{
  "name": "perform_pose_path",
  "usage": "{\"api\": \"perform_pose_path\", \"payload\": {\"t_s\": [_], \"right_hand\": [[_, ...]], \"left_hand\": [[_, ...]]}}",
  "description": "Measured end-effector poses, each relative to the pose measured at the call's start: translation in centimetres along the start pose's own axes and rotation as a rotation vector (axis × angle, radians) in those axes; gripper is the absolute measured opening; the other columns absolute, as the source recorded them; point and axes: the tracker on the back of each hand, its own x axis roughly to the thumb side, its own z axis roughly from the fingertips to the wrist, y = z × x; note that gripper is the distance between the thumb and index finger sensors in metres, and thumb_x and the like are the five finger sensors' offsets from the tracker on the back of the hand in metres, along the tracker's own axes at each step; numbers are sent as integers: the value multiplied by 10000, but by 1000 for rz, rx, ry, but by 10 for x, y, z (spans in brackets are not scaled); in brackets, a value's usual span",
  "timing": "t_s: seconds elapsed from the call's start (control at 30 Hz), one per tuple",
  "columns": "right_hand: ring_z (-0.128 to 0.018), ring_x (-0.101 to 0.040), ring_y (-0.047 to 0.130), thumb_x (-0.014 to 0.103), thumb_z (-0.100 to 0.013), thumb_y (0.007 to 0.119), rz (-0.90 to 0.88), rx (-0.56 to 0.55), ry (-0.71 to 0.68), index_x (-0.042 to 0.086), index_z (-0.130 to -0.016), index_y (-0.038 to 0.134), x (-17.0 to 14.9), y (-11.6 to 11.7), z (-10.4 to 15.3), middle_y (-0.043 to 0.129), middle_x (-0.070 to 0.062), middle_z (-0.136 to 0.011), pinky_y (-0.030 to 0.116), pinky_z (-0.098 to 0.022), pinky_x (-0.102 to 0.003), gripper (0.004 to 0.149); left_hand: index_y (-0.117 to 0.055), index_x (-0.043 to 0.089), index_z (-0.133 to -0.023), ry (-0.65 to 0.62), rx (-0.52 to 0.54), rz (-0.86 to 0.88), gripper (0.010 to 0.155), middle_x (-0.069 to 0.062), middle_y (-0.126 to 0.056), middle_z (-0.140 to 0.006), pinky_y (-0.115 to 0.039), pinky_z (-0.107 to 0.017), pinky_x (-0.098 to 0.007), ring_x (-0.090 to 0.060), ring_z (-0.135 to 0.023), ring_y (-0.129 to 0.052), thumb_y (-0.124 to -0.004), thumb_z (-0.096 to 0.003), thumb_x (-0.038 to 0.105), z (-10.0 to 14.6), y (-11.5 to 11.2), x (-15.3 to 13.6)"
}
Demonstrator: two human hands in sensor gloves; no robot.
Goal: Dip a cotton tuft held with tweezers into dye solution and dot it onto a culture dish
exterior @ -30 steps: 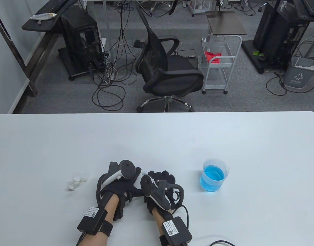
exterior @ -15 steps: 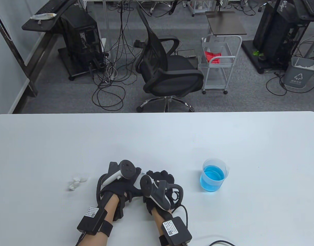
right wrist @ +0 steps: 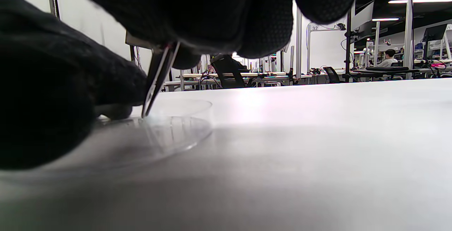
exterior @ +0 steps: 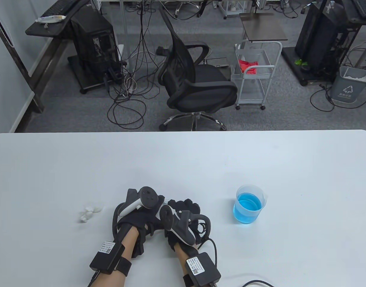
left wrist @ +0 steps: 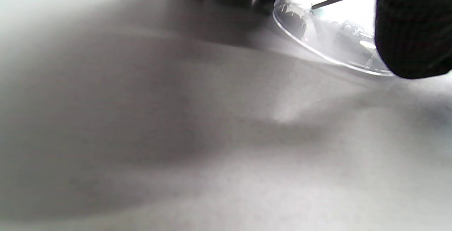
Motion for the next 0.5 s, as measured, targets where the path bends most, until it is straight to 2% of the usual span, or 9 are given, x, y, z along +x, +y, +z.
{"api": "perform_pose_path", "payload": {"t_s": [0.5], "right_hand": [[-684,-219,934,306,-418,864,-52,18,25,213,-746,963,-8,-2,-2,977,40,-521,686,-588,-559,355]], "left_hand": [[-188,400,-1139,0,-1,2,998,125,-154,-1214,-296,-845,-491,-230,-1194,-174,-802,-427,733,0,0,0]]}}
